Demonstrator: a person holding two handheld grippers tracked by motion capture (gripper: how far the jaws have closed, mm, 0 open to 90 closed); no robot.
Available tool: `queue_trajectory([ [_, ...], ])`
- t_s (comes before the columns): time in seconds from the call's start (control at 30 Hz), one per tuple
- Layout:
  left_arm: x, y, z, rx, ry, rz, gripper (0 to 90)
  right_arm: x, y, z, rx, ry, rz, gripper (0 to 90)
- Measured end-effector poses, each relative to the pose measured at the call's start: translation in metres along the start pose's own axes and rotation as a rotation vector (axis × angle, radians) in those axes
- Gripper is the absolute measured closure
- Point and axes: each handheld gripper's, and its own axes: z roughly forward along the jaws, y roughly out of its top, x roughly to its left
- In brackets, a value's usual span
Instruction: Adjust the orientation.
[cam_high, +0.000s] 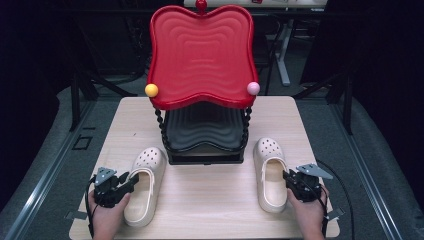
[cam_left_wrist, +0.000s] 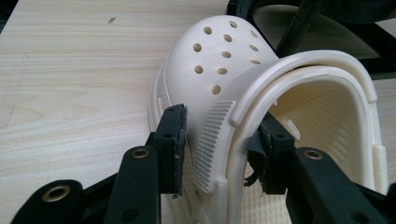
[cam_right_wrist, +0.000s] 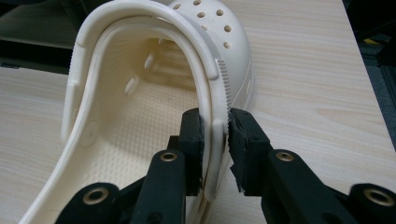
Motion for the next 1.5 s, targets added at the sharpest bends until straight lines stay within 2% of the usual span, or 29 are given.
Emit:
queue_trajectory([
  [0.2,0.000,0.000,0.000,0.001,-0.001,0.000,59.6,-0.002,0.000,-0.002,0.002,0.038,-0.031,75.7],
  [0.27,0.000,0.000,0.000,0.000,-0.001,0.000,59.5,-0.004,-0.001,-0.003,0.004,0.068,-0.068,75.9],
  [0.33,0.000,0.000,0.000,0.000,-0.001,0.000,59.6,-0.005,-0.001,-0.004,0.008,0.070,-0.074,75.8],
  [0.4,0.000,0.000,0.000,-0.004,0.001,-0.001,59.5,-0.007,-0.002,-0.004,0.006,0.069,-0.036,73.8],
  [0.47,-0.001,0.000,0.000,-0.005,0.003,-0.001,59.5,-0.006,-0.003,-0.003,0.001,0.065,-0.025,73.2],
  [0.5,-0.001,0.000,0.000,-0.002,0.005,-0.001,59.5,-0.003,-0.004,-0.003,0.000,0.047,-0.018,71.4],
  [0.57,-0.001,0.000,0.000,-0.006,0.005,-0.002,59.5,-0.001,-0.004,-0.002,-0.003,0.043,-0.018,69.3],
  [0.6,-0.001,0.000,0.000,-0.005,0.007,-0.001,59.5,0.000,-0.005,0.000,0.011,0.023,-0.025,67.3],
  [0.73,-0.001,-0.001,0.000,-0.007,0.009,0.000,59.4,0.002,-0.006,0.003,0.015,0.021,-0.026,68.4],
  [0.87,-0.002,0.000,0.000,-0.002,0.012,0.005,59.2,0.001,-0.004,0.003,-0.015,0.004,-0.021,69.0],
  [1.0,-0.002,-0.001,0.001,0.001,0.020,0.007,59.1,0.003,-0.002,0.005,-0.031,0.006,-0.032,70.9],
  [1.5,-0.001,-0.001,0.003,0.004,0.020,0.005,59.2,0.005,0.000,0.009,-0.030,-0.009,-0.050,72.9],
])
